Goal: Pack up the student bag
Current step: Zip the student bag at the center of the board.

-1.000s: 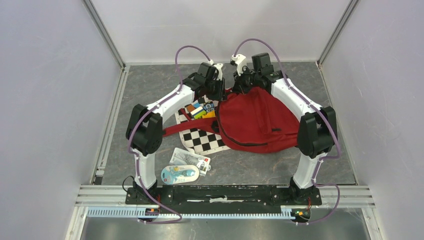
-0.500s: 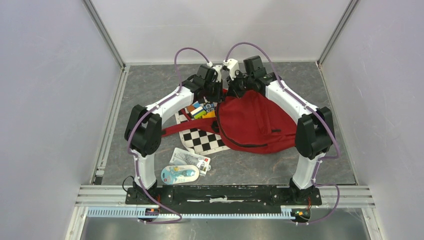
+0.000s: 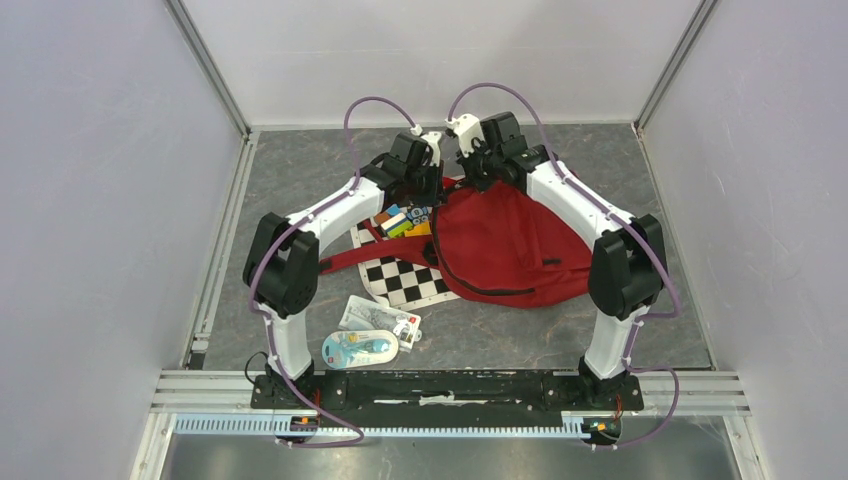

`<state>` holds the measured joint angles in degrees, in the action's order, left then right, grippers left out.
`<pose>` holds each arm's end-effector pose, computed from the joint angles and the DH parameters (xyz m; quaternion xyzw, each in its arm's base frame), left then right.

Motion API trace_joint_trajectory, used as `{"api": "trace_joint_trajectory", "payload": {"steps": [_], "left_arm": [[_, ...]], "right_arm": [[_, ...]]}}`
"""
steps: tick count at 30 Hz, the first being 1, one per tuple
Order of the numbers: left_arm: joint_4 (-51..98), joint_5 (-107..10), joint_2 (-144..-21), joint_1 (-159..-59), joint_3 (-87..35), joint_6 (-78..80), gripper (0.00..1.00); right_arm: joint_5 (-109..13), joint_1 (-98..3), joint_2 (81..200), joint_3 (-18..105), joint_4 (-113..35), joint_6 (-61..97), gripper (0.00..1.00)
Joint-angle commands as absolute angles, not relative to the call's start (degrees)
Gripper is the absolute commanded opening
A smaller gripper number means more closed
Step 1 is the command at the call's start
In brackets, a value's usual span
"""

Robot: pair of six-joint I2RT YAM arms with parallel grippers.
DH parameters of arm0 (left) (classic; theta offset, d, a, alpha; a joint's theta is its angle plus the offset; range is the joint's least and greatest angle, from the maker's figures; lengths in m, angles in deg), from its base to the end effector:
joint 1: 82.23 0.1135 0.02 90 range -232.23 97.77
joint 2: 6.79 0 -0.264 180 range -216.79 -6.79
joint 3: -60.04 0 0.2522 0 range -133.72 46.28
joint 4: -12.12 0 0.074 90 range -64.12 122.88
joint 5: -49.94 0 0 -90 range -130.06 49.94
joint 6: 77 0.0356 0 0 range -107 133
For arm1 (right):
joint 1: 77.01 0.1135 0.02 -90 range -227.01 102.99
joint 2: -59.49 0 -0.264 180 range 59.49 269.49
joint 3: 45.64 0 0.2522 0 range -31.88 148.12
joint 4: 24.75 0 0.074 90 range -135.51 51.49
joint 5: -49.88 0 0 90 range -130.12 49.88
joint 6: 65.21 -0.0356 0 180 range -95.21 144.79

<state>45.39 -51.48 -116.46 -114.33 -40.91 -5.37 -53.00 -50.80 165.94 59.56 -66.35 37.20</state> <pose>0.3682 -0.2393 0.2510 0.1488 0.8976 -0.2548 0.3274 0.3792 0.1955 0.2873 -0.3435 0.8447 0.1498 0.3822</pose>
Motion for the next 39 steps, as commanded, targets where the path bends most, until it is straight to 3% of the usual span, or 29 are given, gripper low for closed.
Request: {"api": "trace_joint_trajectory", "payload": {"steps": [1, 16, 29, 35, 39], "left_arm": [[45.52, -48.10, -111.95, -114.17, -38.89, -5.27, 0.02], [46.44, -40.99, -107.96, -114.06, -34.67, -7.64, 0.02], [46.71, -39.66, -108.82, -112.51, -37.72, -9.41, 0.02], [46.05, -41.73, -111.41, -110.74, -42.80, -8.13, 0.02], [47.70, -42.17, -117.46, -108.05, -51.25, -7.95, 0.02]], "right_arm": [[-30.68, -51.81, 164.20, 63.86, -65.32, 34.20, 0.00], [-15.72, -55.48, 167.68, 64.36, -65.16, 34.74, 0.00], [-20.22, -59.16, 167.08, 61.62, -65.20, 33.54, 0.00], [-28.61, -59.17, 165.56, 64.44, -64.81, 34.57, 0.00], [-31.52, -59.29, 162.59, 65.53, -64.98, 33.26, 0.50]]}}
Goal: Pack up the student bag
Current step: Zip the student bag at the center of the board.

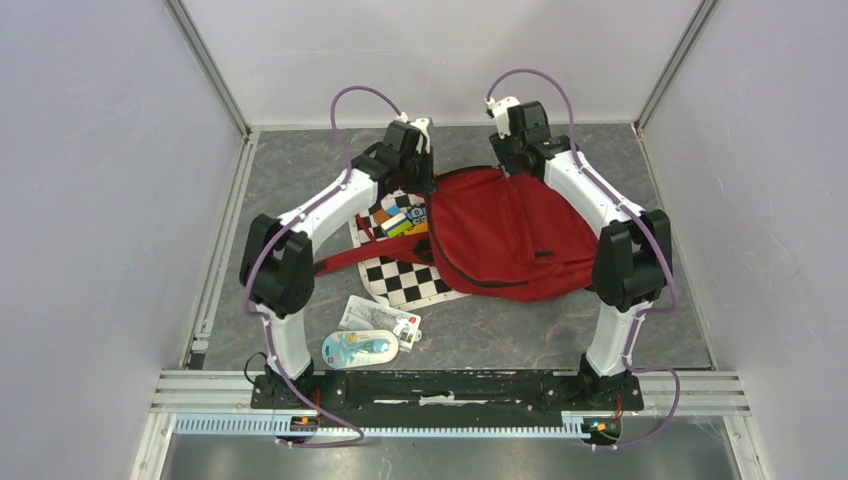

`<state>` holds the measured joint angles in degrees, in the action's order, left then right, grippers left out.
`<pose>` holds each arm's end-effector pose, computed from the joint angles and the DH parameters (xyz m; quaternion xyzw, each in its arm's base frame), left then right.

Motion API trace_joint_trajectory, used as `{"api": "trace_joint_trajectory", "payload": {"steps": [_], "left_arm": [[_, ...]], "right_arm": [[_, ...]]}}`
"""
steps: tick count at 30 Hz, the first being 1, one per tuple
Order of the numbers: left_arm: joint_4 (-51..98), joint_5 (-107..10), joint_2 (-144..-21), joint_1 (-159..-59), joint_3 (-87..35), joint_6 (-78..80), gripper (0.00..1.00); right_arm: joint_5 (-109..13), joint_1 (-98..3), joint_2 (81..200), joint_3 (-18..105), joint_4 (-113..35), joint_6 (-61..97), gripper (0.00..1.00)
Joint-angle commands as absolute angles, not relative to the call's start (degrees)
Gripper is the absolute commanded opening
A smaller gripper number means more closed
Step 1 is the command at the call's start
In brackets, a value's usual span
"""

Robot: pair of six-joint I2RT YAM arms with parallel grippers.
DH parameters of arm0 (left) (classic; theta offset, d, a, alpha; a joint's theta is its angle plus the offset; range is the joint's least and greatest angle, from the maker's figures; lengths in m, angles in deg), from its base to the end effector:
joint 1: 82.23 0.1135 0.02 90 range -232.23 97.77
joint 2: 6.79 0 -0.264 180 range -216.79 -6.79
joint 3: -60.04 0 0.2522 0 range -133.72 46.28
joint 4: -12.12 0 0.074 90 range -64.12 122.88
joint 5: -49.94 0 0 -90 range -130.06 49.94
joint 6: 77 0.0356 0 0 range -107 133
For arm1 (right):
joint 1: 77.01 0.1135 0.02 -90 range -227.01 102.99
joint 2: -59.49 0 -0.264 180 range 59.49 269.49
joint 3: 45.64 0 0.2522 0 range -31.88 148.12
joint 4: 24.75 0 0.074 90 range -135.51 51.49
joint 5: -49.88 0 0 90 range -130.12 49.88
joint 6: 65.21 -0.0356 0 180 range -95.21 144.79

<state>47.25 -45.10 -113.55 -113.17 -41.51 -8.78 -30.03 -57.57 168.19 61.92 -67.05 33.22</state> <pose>0.3678 -0.2241 0.2725 0.0908 0.9023 -0.2220 0.3582 0.4132 0.1392 0.2836 -0.1866 0.8965 -0.0426 0.3996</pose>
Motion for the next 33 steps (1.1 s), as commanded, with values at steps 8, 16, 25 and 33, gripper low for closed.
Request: {"api": "trace_joint_trajectory", "payload": {"steps": [8, 16, 25, 33], "left_arm": [[51.27, -42.60, -128.17, -105.38, -67.24, -7.28, 0.43], [52.00, -44.22, -121.48, -106.66, -62.12, -6.73, 0.93], [51.15, -44.84, -106.01, -111.43, -40.56, -13.99, 0.99], [50.18, -41.67, -95.71, -111.50, -25.45, -20.07, 1.00]], "right_arm": [[-36.22, -62.44, 153.68, 58.55, -70.41, 30.57, 0.63], [-47.95, -68.15, 139.97, 41.50, -76.25, 26.30, 0.64], [-70.72, -80.05, 134.23, 28.92, -81.13, 18.19, 0.58], [-79.73, -80.10, 132.15, 20.92, -73.47, 11.74, 0.52]]}}
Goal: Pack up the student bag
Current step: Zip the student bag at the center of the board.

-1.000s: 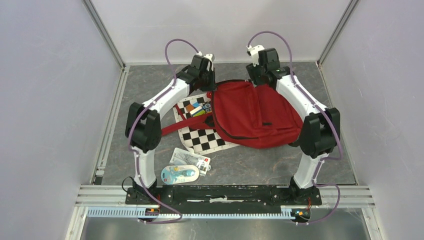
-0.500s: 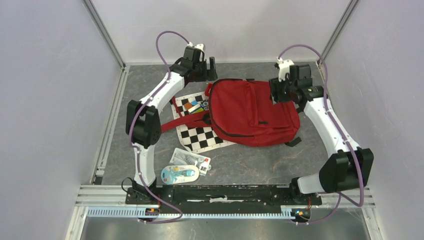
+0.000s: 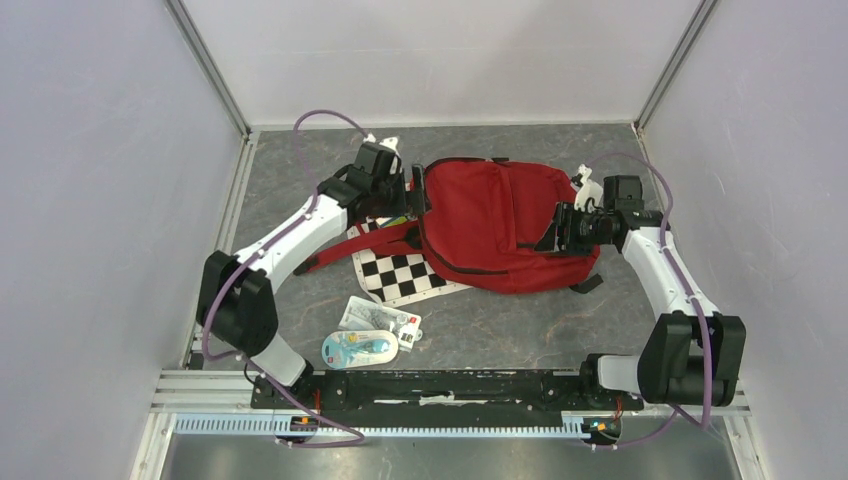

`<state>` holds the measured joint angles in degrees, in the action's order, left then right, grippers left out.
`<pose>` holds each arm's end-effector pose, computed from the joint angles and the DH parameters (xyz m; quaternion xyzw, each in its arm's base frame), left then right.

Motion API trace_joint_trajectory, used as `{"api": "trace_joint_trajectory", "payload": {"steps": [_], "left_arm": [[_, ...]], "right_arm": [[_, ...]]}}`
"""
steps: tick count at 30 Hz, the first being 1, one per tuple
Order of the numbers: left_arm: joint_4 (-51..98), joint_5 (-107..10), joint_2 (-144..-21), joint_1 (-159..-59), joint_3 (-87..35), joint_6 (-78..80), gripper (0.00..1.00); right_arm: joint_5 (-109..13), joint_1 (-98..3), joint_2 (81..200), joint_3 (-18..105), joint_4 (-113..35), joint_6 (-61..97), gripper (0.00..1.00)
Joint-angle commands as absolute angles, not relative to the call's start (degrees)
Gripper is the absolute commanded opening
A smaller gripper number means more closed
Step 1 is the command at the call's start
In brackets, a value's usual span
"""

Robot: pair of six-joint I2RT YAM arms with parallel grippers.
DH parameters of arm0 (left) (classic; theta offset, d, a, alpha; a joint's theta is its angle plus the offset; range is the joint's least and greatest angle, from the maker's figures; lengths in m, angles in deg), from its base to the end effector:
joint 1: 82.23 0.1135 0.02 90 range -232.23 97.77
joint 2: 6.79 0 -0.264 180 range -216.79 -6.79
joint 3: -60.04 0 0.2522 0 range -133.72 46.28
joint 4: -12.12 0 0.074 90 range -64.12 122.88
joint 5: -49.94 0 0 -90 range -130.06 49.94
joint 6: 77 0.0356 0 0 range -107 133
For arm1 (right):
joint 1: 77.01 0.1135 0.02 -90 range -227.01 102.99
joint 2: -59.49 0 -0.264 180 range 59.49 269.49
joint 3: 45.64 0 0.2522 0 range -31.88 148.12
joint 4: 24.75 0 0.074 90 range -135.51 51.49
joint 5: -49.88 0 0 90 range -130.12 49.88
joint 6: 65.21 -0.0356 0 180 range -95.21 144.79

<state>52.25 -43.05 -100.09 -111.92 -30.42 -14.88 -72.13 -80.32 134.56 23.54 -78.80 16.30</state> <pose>0.3181 -0.1835 0.2899 0.0249 0.9164 -0.2130 0.3380 0.2557 0.0041 0.2525 0.0243 0.9308 0.2773 0.2370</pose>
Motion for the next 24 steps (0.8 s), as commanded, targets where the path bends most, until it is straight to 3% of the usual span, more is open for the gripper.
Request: {"api": "trace_joint_trajectory", "payload": {"steps": [1, 8, 16, 24], "left_arm": [[49.68, -42.54, -95.33, -111.50, -24.38, -20.82, 1.00], [44.43, -45.69, -92.79, -111.52, -18.13, -25.95, 0.97], [42.53, -48.21, -93.93, -111.50, -17.04, -28.54, 0.73], [41.79, -50.41, -95.31, -111.53, -17.78, -29.21, 0.59]], "right_arm": [[-80.09, -80.14, 132.29, 20.39, -72.71, 11.45, 0.51], [-78.25, -80.13, 134.12, 19.63, -69.41, 11.15, 0.48], [-78.11, -80.09, 136.64, 19.01, -65.10, 9.90, 0.43], [-79.20, -80.09, 137.70, 18.51, -63.87, 9.46, 0.33]]}}
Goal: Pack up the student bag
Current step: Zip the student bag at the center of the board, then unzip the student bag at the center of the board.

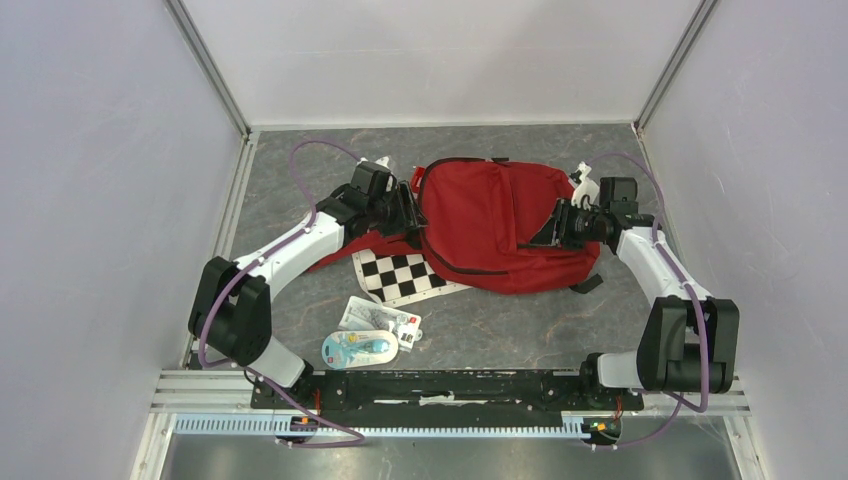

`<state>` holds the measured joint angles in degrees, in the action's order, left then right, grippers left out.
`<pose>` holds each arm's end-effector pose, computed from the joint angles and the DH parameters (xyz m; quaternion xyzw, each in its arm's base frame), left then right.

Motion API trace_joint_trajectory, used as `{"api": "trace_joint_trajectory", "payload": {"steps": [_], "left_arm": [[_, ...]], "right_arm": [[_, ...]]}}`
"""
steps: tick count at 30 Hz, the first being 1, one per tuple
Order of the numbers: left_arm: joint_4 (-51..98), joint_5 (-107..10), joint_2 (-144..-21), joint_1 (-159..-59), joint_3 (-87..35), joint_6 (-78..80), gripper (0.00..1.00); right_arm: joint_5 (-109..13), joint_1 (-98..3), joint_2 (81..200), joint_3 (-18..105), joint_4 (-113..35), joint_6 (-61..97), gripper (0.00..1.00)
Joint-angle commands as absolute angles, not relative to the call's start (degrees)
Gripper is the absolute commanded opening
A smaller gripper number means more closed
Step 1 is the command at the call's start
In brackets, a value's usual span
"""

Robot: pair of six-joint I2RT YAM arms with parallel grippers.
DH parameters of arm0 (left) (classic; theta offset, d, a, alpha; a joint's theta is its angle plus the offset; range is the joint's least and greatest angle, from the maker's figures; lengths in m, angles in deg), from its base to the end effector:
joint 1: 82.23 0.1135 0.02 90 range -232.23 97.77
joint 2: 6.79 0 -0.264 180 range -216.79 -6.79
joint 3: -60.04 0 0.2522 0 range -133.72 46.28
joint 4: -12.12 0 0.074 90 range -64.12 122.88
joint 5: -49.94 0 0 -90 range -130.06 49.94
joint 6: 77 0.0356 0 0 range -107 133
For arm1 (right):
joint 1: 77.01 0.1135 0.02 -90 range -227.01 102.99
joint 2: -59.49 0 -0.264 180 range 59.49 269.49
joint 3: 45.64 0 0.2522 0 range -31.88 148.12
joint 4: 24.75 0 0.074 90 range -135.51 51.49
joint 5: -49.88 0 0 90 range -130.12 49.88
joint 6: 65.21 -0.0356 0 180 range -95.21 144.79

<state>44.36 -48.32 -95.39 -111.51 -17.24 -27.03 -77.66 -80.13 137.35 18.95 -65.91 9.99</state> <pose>0.2941 -0.1707 0.2526 -0.0576 0.9152 -0.2781 0.2858 0.2702 0.0070 0.2306 0.0433 0.9059 0.3342 0.2565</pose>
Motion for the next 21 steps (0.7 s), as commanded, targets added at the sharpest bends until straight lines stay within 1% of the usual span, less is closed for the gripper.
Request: {"api": "trace_joint_trajectory", "payload": {"steps": [1, 5, 13, 17, 19, 21], "left_arm": [[41.79, -50.60, -95.47, -111.50, -17.85, -29.27, 0.59], [41.70, -51.72, -96.13, -111.62, -18.14, -29.44, 0.50], [41.79, -51.85, -96.11, -111.85, -17.96, -29.91, 0.48], [41.71, -51.95, -96.19, -112.09, -18.14, -29.89, 0.35], [41.79, -51.85, -96.15, -112.18, -18.05, -29.89, 0.27], [41.77, -51.68, -96.10, -112.12, -17.81, -29.89, 0.15]], "right_arm": [[-79.43, -80.09, 137.71, 18.29, -63.86, 9.43, 0.33], [-80.58, -80.09, 137.90, 17.97, -64.39, 9.77, 0.32], [-82.56, -79.78, 137.87, 17.12, -65.08, 10.31, 0.31], [-82.93, -79.56, 138.08, 17.18, -64.36, 9.97, 0.28], [-82.98, -79.47, 138.15, 17.01, -63.20, 9.50, 0.23], [-83.77, -79.39, 138.50, 17.20, -61.83, 9.32, 0.15]]}}
